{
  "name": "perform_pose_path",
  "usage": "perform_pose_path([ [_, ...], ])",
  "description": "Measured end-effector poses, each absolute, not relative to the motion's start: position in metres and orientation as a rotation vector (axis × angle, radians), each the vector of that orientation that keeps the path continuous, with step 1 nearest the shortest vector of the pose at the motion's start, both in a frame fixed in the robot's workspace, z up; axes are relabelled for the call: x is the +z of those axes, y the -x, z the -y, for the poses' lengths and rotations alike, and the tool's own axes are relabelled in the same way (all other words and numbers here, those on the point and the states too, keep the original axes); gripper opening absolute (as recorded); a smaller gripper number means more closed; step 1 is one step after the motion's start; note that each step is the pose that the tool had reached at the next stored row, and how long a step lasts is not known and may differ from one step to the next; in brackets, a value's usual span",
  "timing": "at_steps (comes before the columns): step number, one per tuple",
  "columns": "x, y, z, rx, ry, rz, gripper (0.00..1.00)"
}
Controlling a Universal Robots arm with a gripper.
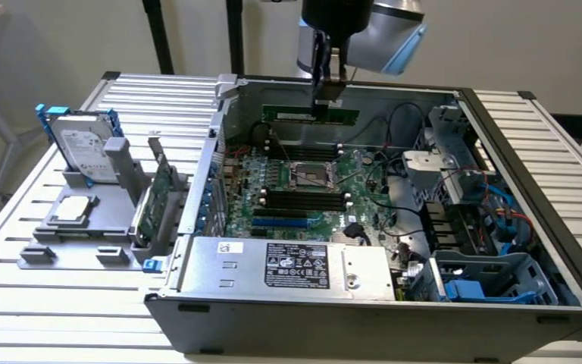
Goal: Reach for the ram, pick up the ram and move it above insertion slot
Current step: 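Pick up the ram and move it above insertion slot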
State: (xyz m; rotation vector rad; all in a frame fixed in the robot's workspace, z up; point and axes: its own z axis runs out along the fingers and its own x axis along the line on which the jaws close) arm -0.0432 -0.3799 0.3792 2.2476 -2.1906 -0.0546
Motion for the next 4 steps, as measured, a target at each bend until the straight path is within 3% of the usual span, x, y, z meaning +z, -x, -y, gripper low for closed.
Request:
perform_pose_path([
  [4, 0.3792, 0.0432, 0.3799, -0.055, -2.248, 2.191, 0.13],
])
